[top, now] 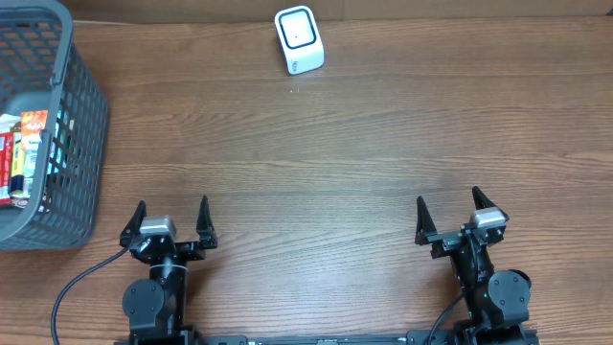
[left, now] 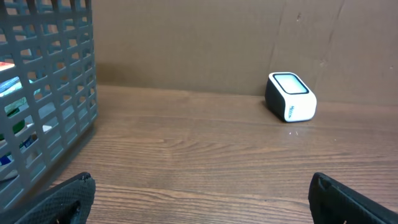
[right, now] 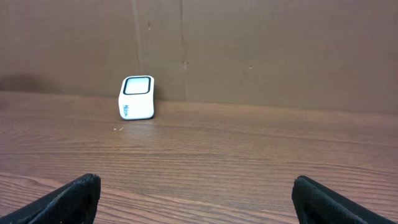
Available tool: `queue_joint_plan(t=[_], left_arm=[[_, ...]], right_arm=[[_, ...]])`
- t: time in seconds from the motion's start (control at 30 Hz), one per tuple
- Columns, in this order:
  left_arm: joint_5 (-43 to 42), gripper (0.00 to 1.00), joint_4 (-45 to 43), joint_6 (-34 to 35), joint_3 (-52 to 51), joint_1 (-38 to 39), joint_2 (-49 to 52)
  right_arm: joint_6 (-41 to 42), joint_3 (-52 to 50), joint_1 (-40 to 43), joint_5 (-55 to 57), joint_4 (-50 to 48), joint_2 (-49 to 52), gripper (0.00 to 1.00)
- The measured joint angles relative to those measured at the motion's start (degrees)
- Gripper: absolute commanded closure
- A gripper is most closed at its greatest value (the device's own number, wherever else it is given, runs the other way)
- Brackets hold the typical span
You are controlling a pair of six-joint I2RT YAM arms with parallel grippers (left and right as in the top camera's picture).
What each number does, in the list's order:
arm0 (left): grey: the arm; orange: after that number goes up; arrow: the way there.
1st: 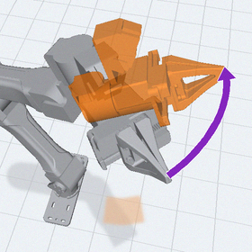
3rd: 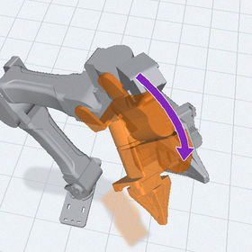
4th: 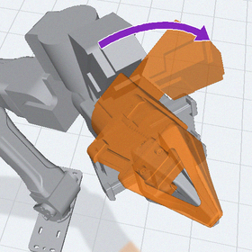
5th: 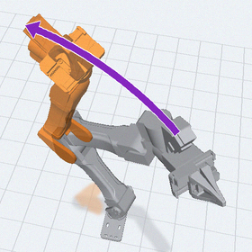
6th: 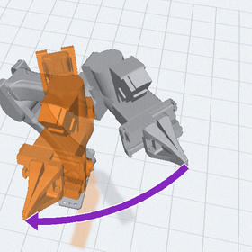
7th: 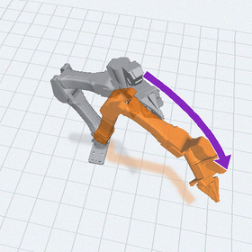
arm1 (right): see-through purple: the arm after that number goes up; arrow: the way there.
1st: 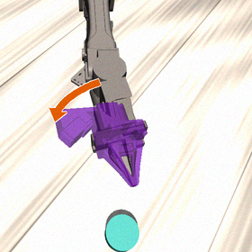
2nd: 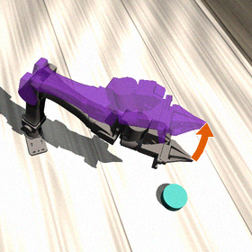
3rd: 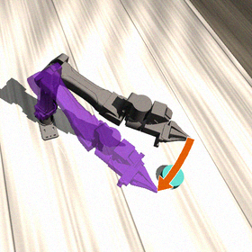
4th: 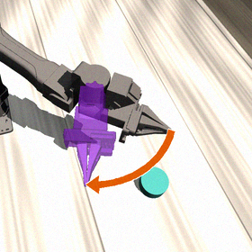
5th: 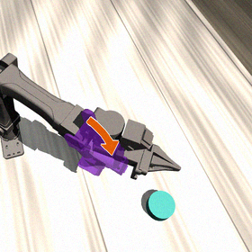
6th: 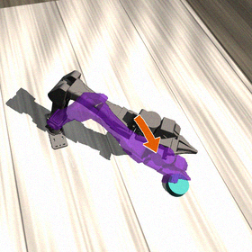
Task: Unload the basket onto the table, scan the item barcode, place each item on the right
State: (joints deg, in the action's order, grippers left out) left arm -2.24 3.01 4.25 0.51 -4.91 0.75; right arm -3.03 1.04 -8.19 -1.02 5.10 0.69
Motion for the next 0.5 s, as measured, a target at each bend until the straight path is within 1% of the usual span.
queue_joint_plan(t=[0.5], left_arm=[[2.12, 0.0, 0.07, 0.0, 0.0, 0.0, 0.0]], right_arm=[[0.0, 0.0, 0.0, 0.0, 0.02, 0.0, 0.0]])
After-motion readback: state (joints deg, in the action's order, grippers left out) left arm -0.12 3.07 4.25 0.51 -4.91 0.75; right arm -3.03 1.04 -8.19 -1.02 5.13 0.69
